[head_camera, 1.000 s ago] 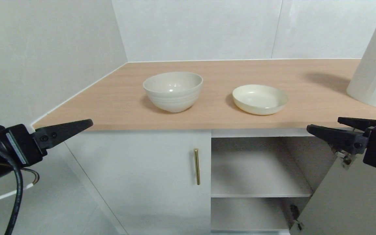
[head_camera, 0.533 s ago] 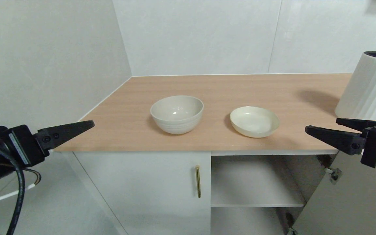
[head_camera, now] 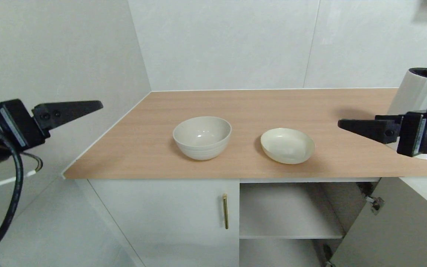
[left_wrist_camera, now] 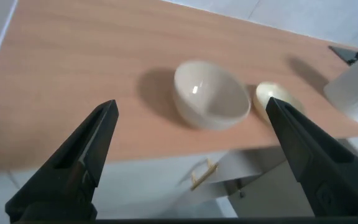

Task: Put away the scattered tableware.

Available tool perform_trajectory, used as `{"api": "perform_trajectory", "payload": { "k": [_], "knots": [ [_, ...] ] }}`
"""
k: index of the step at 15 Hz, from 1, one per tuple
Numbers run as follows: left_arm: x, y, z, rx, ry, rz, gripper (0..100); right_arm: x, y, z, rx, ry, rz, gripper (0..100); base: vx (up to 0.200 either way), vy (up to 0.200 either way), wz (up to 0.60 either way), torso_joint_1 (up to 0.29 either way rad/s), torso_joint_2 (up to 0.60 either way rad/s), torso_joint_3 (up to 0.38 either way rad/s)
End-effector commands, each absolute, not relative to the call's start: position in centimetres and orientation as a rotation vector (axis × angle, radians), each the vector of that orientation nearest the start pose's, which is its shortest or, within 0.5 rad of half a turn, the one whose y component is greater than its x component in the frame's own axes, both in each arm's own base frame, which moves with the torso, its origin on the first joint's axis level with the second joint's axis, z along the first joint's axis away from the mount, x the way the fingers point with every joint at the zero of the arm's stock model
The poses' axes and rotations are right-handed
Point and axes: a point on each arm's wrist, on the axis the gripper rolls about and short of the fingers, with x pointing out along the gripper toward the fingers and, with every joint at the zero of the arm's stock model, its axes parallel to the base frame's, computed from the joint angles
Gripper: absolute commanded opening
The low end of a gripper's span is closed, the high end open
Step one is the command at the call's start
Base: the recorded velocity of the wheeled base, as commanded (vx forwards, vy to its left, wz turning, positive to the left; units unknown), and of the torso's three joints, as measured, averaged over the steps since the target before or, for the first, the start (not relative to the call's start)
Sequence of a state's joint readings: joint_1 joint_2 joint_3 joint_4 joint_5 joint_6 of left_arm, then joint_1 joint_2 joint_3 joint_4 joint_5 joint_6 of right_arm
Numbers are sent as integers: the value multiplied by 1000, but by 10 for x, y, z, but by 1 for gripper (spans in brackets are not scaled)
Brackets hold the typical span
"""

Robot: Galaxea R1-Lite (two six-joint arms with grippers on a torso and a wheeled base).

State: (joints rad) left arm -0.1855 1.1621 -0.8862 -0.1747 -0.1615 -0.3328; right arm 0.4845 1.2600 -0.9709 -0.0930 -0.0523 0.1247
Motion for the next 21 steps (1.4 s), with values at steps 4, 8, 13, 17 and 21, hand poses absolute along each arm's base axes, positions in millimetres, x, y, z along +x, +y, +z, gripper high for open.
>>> {"api": "perform_trajectory", "payload": {
  "k": [4,8,13,17,21],
  "knots": [
    [235,-49,280,-341,307,-264,100,248,116,282,227,452,167,100,0,0,0,0,0,0],
    [258,-82,258,-348,400,-219,100,250,111,279,211,441,78,100,0,0,0,0,0,0],
    [283,-122,231,-270,454,-118,100,251,110,275,201,443,45,100,0,0,0,0,0,0],
    [302,-133,209,-263,478,-118,100,249,110,273,199,447,42,100,0,0,0,0,0,0],
    [305,-138,204,-266,469,-129,100,249,109,273,197,442,30,100,0,0,0,0,0,0]
  ]
}}
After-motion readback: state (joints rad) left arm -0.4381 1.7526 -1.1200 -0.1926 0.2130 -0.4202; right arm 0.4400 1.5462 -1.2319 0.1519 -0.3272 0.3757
